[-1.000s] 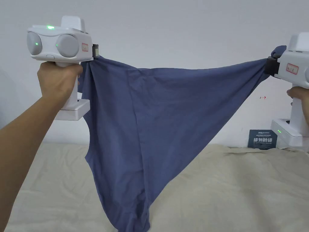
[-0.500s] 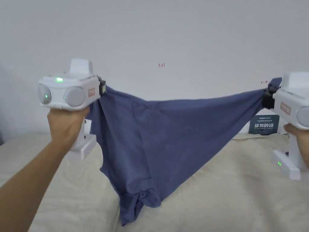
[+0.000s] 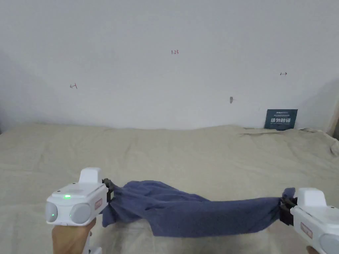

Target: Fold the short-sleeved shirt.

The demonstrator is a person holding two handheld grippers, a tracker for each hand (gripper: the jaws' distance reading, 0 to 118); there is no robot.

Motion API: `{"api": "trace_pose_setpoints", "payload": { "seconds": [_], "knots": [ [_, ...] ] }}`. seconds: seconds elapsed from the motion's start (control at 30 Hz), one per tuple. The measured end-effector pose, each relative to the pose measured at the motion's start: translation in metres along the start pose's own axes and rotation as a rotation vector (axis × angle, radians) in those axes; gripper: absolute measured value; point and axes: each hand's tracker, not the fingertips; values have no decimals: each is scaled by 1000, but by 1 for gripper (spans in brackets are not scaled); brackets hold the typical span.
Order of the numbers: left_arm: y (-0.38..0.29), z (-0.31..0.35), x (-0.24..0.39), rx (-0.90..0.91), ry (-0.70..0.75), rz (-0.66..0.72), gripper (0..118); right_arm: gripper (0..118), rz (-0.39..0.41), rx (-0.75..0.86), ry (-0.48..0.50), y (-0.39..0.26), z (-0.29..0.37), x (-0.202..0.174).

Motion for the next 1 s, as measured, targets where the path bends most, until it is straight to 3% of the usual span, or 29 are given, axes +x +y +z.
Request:
{"api": "trace_pose_setpoints", "payload": {
  "seconds": [0.3,0.63,1.0],
  "knots": [
    [-132,29,1,-205,23,6,0,11,-68,-176,12,-131,54,-7],
    [-166,89,-7,-214,15,40,0,11,-103,-203,53,-165,104,-18],
    [-202,159,-25,-246,-4,72,0,11,-5,-200,154,-197,172,-22]
  ]
}}
